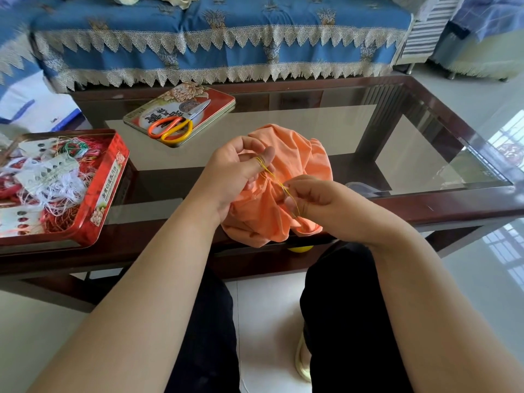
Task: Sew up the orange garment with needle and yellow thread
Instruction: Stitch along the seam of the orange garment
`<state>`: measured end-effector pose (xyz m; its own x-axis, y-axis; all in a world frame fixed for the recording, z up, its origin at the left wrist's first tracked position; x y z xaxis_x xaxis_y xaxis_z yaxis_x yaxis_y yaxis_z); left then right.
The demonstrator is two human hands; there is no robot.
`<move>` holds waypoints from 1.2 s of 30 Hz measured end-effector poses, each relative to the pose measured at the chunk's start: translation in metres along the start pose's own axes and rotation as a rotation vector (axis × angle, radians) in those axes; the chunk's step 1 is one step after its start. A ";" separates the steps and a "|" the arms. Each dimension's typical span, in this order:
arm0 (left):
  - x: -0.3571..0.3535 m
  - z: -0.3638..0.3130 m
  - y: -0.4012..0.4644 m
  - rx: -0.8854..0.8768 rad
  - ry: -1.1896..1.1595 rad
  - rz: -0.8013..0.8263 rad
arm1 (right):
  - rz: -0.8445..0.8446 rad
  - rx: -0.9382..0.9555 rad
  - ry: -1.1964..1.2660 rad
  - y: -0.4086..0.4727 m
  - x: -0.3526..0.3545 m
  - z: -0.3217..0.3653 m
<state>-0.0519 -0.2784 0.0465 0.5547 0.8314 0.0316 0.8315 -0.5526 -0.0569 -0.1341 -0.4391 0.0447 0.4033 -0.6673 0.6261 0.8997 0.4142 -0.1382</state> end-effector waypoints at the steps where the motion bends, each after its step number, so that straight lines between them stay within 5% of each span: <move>1: 0.001 0.001 0.000 -0.002 -0.012 0.002 | -0.024 0.001 0.013 -0.001 0.001 0.000; 7: 0.002 0.000 -0.005 -0.024 -0.003 -0.028 | -0.217 -0.102 0.150 0.001 0.001 0.000; 15: -0.004 -0.001 -0.030 -0.188 0.507 0.160 | -0.411 -0.158 0.084 0.007 -0.002 0.004; 19: -0.001 0.003 -0.032 -0.224 0.687 0.100 | -0.534 -0.113 0.242 0.007 0.002 0.000; 22: -0.003 0.002 -0.034 -0.188 0.526 0.063 | -0.493 -0.079 0.315 0.006 0.001 0.003; 29: -0.007 -0.005 -0.031 -0.114 -0.200 0.128 | -0.034 -0.048 0.259 -0.003 -0.002 0.003; 32: -0.008 -0.003 -0.029 -0.104 -0.178 0.095 | -0.078 -0.046 0.308 -0.003 -0.002 0.001; 36: -0.007 0.003 -0.027 -0.091 0.012 0.024 | -0.359 -0.023 0.575 0.000 -0.001 0.002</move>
<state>-0.0786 -0.2691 0.0452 0.5747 0.8172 0.0436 0.8167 -0.5761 0.0328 -0.1343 -0.4371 0.0461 0.0980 -0.9868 0.1292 0.9952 0.0964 -0.0180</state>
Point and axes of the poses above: each hand's wrist, its own y-axis towards the middle knuckle, its own x-axis out of the back of the hand, z = x × y, the point moved 1 cm from there along y, towards the middle knuckle, and after that the axes turned 12 degrees about z, right-handed, at the moved point
